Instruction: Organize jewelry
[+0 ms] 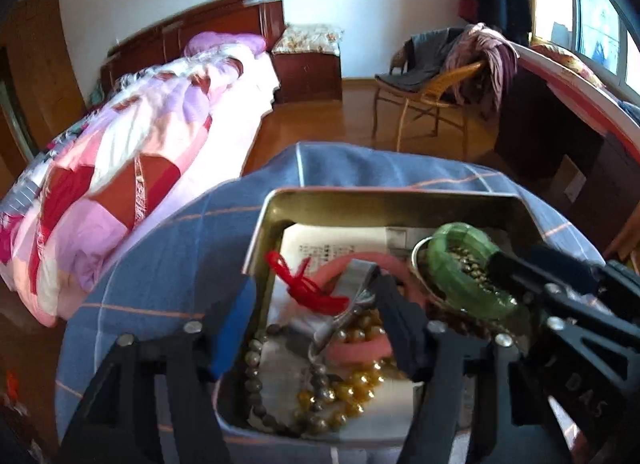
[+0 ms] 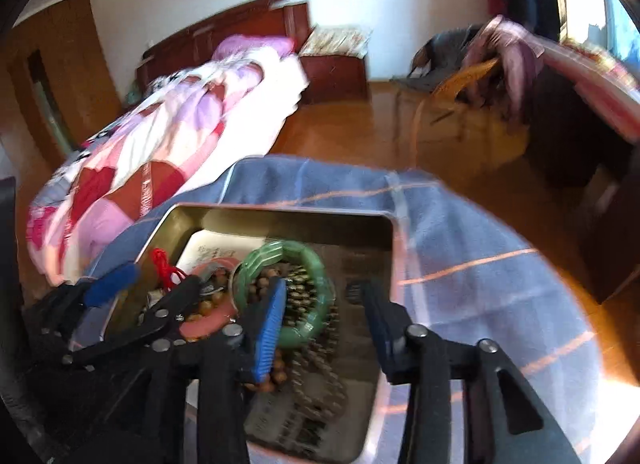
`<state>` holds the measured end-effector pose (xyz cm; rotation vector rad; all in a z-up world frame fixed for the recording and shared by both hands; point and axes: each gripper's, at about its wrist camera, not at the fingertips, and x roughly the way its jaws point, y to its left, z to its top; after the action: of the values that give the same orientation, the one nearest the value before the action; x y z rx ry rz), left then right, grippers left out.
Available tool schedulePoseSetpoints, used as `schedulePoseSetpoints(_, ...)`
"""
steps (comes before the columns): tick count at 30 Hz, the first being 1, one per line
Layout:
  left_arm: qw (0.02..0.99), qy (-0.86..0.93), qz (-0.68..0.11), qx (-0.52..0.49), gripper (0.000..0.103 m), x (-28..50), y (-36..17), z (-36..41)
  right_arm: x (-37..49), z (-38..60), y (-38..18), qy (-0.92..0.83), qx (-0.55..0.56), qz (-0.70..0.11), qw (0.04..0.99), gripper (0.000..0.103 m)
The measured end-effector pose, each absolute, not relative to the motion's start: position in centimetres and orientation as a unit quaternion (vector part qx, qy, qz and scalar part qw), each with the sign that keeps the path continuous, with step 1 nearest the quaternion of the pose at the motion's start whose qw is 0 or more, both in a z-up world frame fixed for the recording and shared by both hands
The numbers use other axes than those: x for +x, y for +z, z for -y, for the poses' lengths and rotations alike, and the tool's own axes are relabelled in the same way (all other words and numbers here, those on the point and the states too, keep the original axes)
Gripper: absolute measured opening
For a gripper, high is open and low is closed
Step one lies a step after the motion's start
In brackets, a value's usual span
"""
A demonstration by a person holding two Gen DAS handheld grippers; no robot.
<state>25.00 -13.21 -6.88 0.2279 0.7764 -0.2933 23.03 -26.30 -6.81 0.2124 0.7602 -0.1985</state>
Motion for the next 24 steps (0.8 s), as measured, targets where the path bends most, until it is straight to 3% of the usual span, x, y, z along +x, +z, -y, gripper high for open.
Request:
schedulePoseSetpoints(2,0.92,-0.113,-0.355,0.122,0.094,23.9,-6.2,12.9,21.6,26.2,-6.1,-0.112,0.1,-0.356,0.922,0.053)
schedulePoseSetpoints(4,0.924,-0.102,-0.35,0.119,0.1,23.5,-5.9,12.3,20.1,26.2,-5.7,-0.122,0.11,-0.342,0.925,0.069)
schedulePoseSetpoints(5,0.923,-0.101,-0.354,0.113,0.1,23.3,-5.8,12.0,19.4,26.1,-5.6,-0.126,0.115,-0.334,0.927,0.073)
schedulePoseSetpoints(24,0.934,-0.066,-0.326,0.13,0.103,11.7,-4.3,7.0,7.0,22.5,-4.8,-0.143,0.122,-0.329,0.925,0.073)
